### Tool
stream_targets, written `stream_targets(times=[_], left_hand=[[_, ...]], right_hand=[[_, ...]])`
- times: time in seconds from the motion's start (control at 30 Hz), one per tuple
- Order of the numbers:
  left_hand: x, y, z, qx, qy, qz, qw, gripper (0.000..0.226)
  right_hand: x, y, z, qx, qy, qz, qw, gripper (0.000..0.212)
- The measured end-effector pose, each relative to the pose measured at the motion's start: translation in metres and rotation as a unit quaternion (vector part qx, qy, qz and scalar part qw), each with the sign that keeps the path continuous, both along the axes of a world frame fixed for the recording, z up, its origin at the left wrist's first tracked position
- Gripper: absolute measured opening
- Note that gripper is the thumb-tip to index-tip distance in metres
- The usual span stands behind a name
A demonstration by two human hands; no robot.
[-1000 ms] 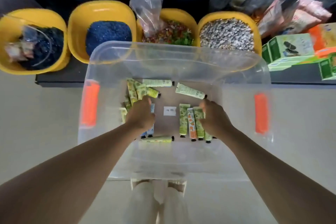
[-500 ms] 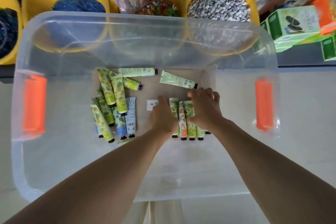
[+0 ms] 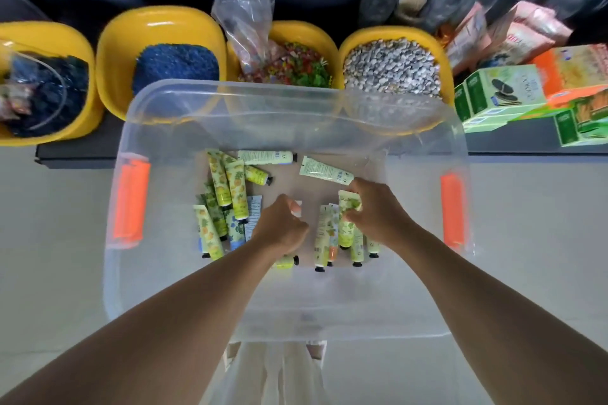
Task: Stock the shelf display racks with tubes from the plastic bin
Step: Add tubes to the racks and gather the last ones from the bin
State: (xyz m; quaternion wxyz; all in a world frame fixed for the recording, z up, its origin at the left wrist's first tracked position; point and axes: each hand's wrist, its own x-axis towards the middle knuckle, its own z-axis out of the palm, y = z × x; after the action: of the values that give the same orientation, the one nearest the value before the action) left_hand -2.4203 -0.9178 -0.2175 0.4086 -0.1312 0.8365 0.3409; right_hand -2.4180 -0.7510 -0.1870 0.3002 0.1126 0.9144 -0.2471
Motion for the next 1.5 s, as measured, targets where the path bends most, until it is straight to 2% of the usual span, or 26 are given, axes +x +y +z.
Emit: stream_targets(times=[0.07, 0.2, 0.4, 0.6, 0.7, 0.83, 0.9, 1.07, 1.2, 1.27, 1.4, 1.5], left_hand=[[-0.001, -0.004, 0.015, 0.009, -0.012, -0.008, 1.000, 0.040], [0.010, 0.001, 0.025, -0.002, -0.014, -0.047, 0.999, 0.041], [0.017, 0.020, -0.004, -0.071, 0.020, -0.076, 0.994, 0.054], [0.015, 0.045, -0.030, -0.119, 0.078, -0.111, 0.984, 0.067], [0.014, 0.045, -0.034, -0.131, 0.062, -0.132, 0.981, 0.063], [0.008, 0.032, -0.017, -0.088, 0.031, -0.123, 0.988, 0.028], [0.004, 0.027, -0.002, -0.070, 0.034, -0.110, 0.991, 0.024], [-0.018, -0.002, 0.087, 0.008, 0.031, -0.028, 0.999, 0.036], [-0.036, -0.031, 0.195, 0.109, 0.108, 0.050, 0.987, 0.041], [-0.047, -0.043, 0.254, 0.130, 0.142, 0.072, 0.979, 0.045], [-0.068, -0.067, 0.365, 0.178, 0.200, 0.101, 0.958, 0.031], [-0.082, -0.086, 0.441, 0.194, 0.236, 0.094, 0.948, 0.025]], right_hand=[[-0.003, 0.001, 0.022, 0.000, 0.024, -0.009, 1.000, 0.042], [-0.005, 0.006, 0.049, -0.003, 0.049, -0.018, 0.999, 0.037], [0.015, 0.014, 0.031, 0.011, 0.027, -0.049, 0.998, 0.035], [0.021, 0.016, 0.011, 0.012, 0.063, -0.080, 0.995, 0.026], [0.020, 0.014, 0.009, -0.018, 0.066, -0.104, 0.992, 0.025], [0.017, 0.015, 0.018, -0.012, 0.062, -0.081, 0.995, 0.031], [0.016, 0.014, 0.030, -0.003, 0.065, -0.072, 0.995, 0.031], [0.001, -0.006, 0.110, -0.036, 0.105, -0.063, 0.992, 0.029], [-0.019, -0.022, 0.220, -0.066, 0.179, -0.032, 0.981, 0.031], [-0.030, -0.031, 0.280, -0.068, 0.206, -0.017, 0.976, 0.032], [-0.050, -0.048, 0.392, -0.081, 0.265, 0.012, 0.961, 0.026], [-0.060, -0.060, 0.468, -0.067, 0.298, 0.034, 0.951, 0.032]])
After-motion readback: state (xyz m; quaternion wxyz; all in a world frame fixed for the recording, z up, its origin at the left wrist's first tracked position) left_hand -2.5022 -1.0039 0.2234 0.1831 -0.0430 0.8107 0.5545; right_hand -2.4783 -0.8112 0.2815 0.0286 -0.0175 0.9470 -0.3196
